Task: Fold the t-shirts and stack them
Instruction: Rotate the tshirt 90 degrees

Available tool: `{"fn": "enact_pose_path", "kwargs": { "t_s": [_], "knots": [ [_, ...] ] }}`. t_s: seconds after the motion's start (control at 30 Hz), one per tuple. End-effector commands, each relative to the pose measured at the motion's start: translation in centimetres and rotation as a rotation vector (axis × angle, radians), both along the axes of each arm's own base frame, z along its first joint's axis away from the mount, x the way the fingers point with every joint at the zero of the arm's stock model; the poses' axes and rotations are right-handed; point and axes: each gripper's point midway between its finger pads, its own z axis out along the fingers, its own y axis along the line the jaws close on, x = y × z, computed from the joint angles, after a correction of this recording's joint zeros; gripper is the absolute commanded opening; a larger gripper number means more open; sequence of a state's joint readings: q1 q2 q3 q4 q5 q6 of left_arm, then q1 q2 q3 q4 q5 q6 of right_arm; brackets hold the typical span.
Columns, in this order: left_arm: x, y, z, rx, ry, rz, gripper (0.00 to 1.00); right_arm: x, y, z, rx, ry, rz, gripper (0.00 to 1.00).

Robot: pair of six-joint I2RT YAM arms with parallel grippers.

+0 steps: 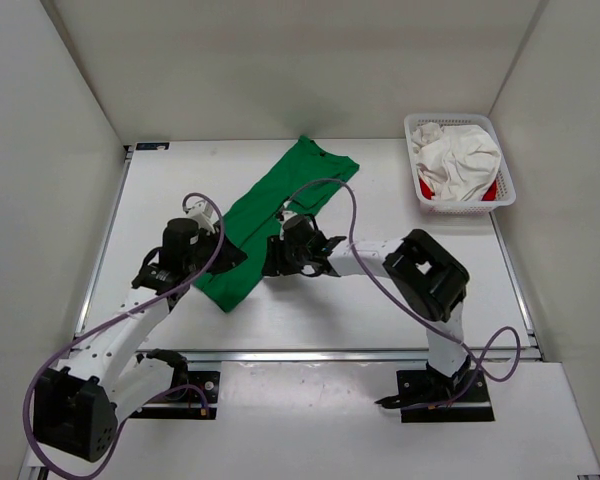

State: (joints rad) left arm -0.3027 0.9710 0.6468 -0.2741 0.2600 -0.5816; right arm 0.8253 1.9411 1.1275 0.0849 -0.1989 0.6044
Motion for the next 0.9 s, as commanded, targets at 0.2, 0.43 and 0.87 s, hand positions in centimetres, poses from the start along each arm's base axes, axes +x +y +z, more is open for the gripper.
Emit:
{"fn": "enact_pose_path", "kwargs": {
  "t_s": [0.2, 0.43, 0.87],
  "knots": [
    [-1.2, -0.8, -2.5, 0.013, 0.067, -0.053, 0.12, 3.2, 1.0, -1.1, 0.041, 0.019, -0.095, 0.04],
    [-2.1, -3.6, -4.3, 0.038, 0.143, -0.14, 0.15, 1.2, -11.3, -0.3, 0.055, 0.109, -0.163, 0.0],
    [-6.9, -1.2, -11.5, 0.272, 0.337, -0.185, 0.52, -6.3, -19.6, 0.3, -0.033, 0.16, -0.195, 0.39]
  ]
}}
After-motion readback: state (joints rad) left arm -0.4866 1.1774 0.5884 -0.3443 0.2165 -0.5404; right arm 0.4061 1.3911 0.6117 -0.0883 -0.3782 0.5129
